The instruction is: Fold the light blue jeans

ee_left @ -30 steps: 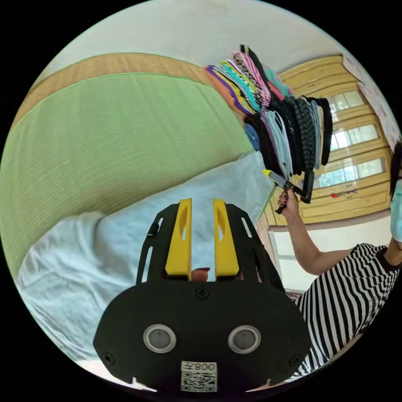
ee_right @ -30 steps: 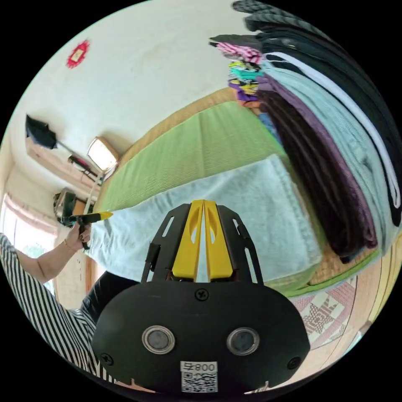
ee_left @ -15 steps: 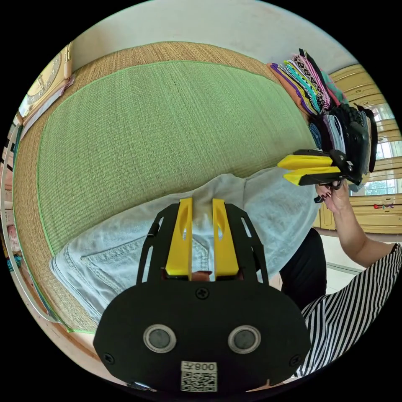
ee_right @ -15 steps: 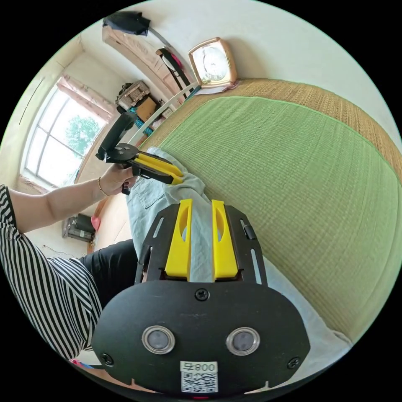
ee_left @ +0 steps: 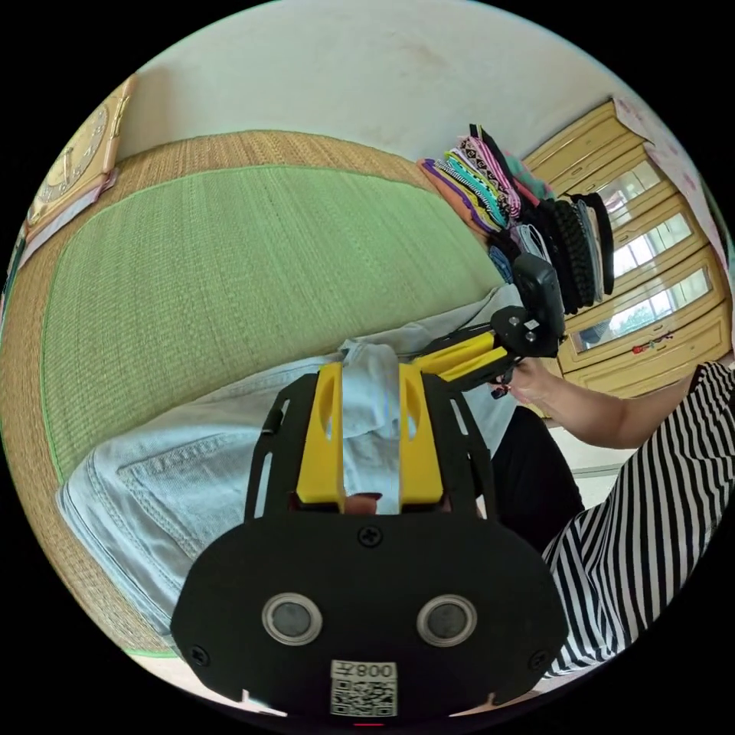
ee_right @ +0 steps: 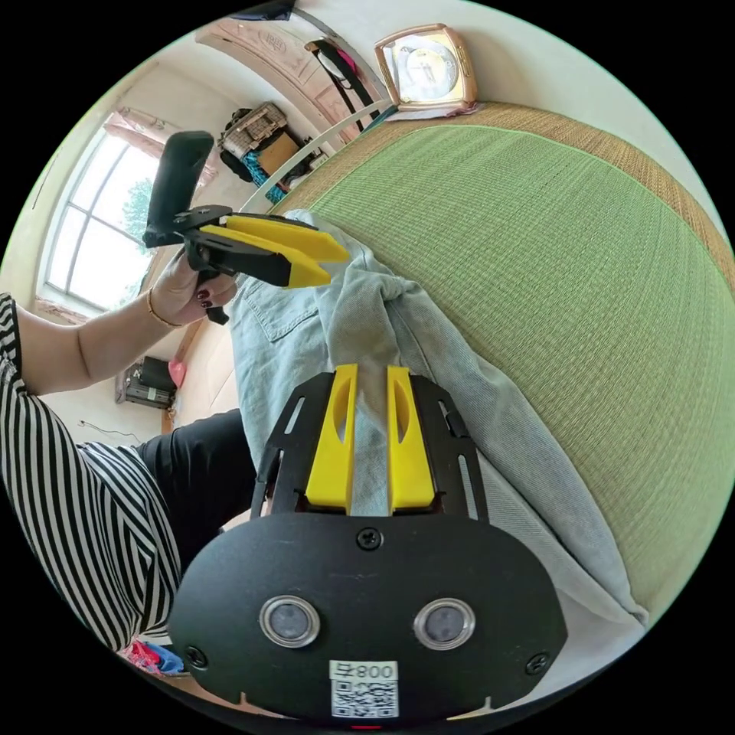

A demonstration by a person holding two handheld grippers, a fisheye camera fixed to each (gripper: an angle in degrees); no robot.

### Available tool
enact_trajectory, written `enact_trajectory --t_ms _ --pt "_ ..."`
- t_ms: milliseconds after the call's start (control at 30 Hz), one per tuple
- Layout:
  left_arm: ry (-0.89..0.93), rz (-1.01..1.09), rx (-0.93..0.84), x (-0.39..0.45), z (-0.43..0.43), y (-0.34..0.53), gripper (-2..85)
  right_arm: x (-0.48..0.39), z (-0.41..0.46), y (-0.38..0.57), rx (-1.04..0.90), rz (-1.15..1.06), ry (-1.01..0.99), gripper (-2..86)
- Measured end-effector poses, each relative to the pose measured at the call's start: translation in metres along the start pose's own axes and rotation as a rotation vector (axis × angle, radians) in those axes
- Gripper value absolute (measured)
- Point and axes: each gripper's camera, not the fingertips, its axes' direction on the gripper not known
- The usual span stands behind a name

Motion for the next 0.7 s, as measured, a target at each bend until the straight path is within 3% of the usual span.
enact_trajectory --t_ms 133,367,700 --pt "-0.057 0.008 -0.108 -0.006 0.004 0.01 7.2 -0.011 -0.007 -0.001 -0.006 -0.025 0.05 6.4" --pt "0.004 -0.072 -0.022 -0.025 -0.031 0.06 5.6 0.033 -0.057 -0.025 0.154 0.144 -0.249 7.9" --pt "-0.044 -0.029 0.011 -0.027 -0.067 0.098 6.1 0.07 -0.042 -0.071 0.058 0.391 -0.457 7.0"
